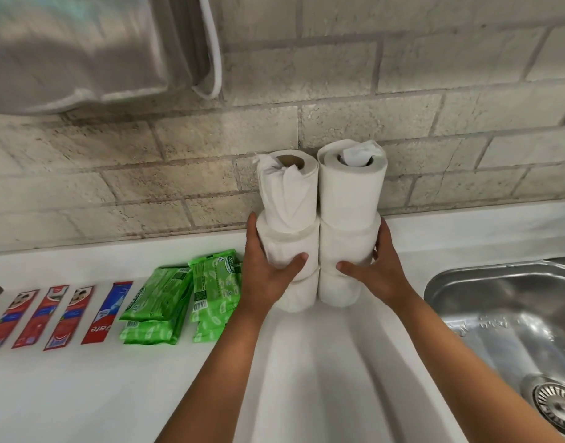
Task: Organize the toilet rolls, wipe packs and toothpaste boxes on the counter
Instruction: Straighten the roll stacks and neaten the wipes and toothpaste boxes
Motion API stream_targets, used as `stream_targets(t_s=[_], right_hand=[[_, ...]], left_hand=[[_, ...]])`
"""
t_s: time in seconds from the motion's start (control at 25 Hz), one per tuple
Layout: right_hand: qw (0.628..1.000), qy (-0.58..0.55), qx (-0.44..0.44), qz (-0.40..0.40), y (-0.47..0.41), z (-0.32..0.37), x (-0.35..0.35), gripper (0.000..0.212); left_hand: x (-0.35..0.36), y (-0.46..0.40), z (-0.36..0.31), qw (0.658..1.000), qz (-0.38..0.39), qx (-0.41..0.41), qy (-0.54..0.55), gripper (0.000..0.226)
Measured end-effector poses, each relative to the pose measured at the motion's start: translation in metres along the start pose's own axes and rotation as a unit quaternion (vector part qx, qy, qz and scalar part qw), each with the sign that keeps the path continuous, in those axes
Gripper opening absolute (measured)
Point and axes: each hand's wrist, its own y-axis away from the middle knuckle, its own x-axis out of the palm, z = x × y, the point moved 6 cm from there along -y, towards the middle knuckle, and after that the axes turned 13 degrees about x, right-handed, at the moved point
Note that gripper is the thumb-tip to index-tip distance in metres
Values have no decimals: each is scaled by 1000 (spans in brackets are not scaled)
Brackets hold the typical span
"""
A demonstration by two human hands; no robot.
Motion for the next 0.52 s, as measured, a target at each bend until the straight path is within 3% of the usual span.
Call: stream_targets(t_s=[0.28, 0.52], right_hand=[[999, -14, 21, -26, -5, -2, 3, 99], [998, -17, 32, -55, -1, -7, 8, 104]], left_hand=[[3, -5, 0, 999, -2, -37, -15, 113], [5, -3, -3, 999, -10, -45, -26, 111]])
